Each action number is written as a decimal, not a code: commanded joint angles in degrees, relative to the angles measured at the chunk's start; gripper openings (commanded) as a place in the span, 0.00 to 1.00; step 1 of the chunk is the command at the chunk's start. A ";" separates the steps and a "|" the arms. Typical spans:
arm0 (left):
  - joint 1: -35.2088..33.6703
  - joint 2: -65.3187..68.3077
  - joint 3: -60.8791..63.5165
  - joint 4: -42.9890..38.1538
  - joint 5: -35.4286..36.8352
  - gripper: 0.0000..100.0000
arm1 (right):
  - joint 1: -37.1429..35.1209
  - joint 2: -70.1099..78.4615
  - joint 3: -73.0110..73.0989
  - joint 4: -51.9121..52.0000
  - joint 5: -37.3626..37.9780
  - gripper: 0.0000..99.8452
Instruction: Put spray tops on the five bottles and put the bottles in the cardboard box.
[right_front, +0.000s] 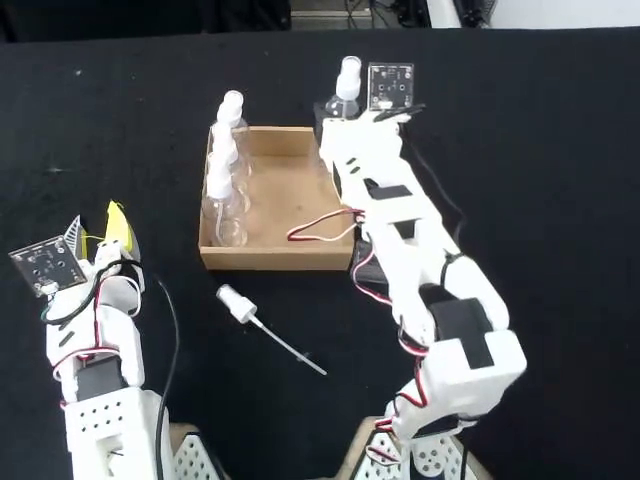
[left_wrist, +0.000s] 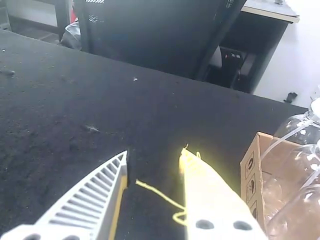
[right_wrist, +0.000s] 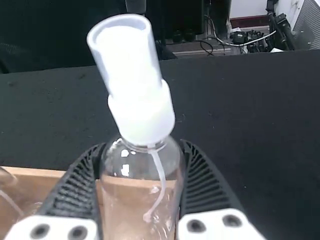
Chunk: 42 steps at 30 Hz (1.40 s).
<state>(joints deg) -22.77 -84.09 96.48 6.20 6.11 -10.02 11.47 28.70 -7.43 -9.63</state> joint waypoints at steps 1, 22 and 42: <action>0.57 -0.26 1.36 -1.32 -0.44 0.13 | -0.18 0.22 -3.65 -0.09 -0.18 0.01; 0.57 -0.35 1.36 -1.32 -0.44 0.13 | -1.76 0.84 5.14 -12.66 13.01 0.01; 0.57 -0.26 1.36 -1.41 -0.53 0.13 | -2.46 5.58 6.11 -12.84 13.54 0.01</action>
<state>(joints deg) -22.77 -84.09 96.48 6.20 6.11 -11.60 16.92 34.07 -19.82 3.30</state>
